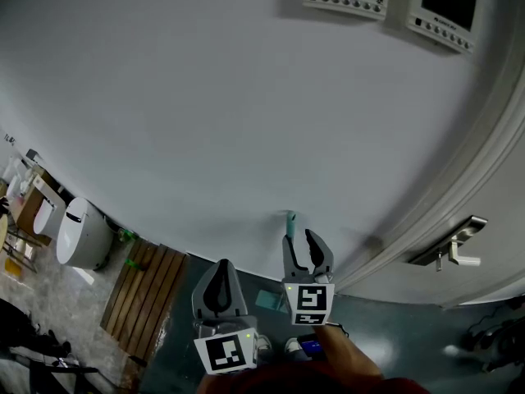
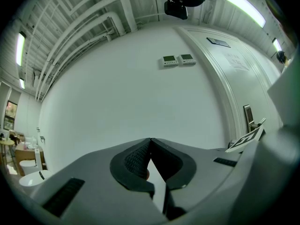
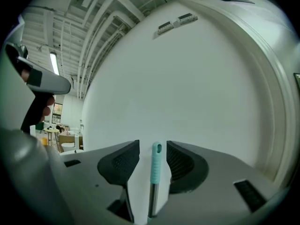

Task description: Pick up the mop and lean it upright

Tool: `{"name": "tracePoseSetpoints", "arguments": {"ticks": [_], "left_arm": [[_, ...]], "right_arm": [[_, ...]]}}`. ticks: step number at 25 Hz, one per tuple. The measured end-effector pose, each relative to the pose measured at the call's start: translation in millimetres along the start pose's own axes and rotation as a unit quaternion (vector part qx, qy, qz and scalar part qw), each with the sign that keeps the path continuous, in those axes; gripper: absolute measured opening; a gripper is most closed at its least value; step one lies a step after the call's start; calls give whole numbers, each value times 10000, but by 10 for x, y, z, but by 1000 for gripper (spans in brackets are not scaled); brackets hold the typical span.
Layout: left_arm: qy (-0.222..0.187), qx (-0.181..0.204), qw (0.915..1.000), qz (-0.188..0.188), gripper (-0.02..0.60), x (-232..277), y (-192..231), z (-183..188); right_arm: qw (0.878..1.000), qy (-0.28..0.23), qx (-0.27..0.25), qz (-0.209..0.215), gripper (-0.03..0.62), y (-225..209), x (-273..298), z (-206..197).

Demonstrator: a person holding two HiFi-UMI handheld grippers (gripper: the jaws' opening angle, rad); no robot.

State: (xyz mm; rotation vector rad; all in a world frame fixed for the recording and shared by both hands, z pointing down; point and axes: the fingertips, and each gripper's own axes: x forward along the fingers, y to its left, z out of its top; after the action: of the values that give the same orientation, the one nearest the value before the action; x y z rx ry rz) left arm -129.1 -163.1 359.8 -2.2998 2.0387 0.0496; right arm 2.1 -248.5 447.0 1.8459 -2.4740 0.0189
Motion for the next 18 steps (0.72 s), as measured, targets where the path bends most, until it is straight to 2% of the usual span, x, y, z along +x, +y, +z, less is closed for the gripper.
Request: {"name": "tracePoseSetpoints", "arguments": {"ticks": [7,11,18], "left_arm": [[-4,-6,10000,-47,14,19,-52,2],[14,-21,10000,-63,14,36,-67,-17],[30,0,9999,-100,14,54,-100,-48]], "right_arm": [[9990,-420,36,121,176,19,-274,316],[9981,-596,52,166,175,8,-456,351],[9987,-473,145,114,176,-49,-576,249]]}}
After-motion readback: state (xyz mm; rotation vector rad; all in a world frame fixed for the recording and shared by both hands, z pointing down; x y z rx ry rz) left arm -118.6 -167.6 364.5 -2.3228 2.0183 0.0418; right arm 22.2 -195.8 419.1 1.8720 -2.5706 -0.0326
